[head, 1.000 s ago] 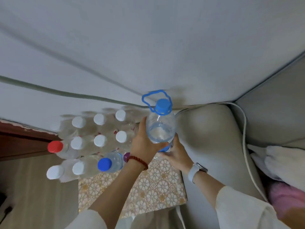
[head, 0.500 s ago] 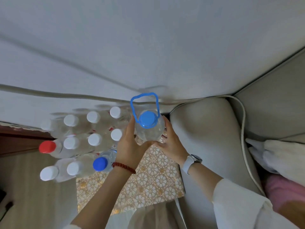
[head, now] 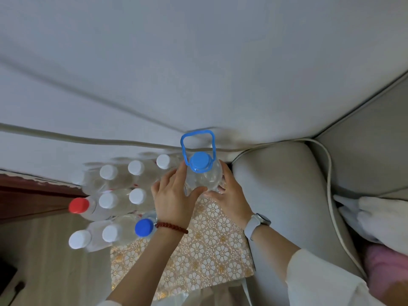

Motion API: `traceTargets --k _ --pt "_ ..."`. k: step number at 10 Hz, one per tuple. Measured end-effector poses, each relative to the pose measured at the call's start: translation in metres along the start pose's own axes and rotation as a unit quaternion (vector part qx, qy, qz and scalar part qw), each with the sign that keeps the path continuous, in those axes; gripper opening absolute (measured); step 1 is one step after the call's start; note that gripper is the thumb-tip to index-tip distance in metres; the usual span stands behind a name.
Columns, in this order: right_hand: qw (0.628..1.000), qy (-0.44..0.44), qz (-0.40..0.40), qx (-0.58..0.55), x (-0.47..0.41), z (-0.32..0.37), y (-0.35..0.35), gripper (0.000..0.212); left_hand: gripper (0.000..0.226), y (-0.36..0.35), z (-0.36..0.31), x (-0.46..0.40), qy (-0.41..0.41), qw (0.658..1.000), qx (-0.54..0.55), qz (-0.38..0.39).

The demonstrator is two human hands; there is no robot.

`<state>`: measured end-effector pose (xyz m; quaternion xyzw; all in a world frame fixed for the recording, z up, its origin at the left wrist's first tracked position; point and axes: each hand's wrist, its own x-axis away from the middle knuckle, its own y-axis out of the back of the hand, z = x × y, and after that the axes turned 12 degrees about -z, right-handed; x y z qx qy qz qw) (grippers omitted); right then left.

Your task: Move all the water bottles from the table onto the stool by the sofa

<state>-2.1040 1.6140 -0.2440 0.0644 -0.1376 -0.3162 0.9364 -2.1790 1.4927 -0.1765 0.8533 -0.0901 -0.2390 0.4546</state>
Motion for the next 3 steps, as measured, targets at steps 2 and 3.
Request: traceTargets --k 2,3 --pt "0.993 0.014 0.037 0.115 0.002 0.023 0.005 0.086 0.076 0.005 0.001 0.001 0.035 0.994 -0.025 0.098" --pt "0.978 0.043 0.059 0.195 0.008 0.046 0.019 0.073 0.077 0.019 -0.001 0.0 0.039 0.984 -0.047 0.17"
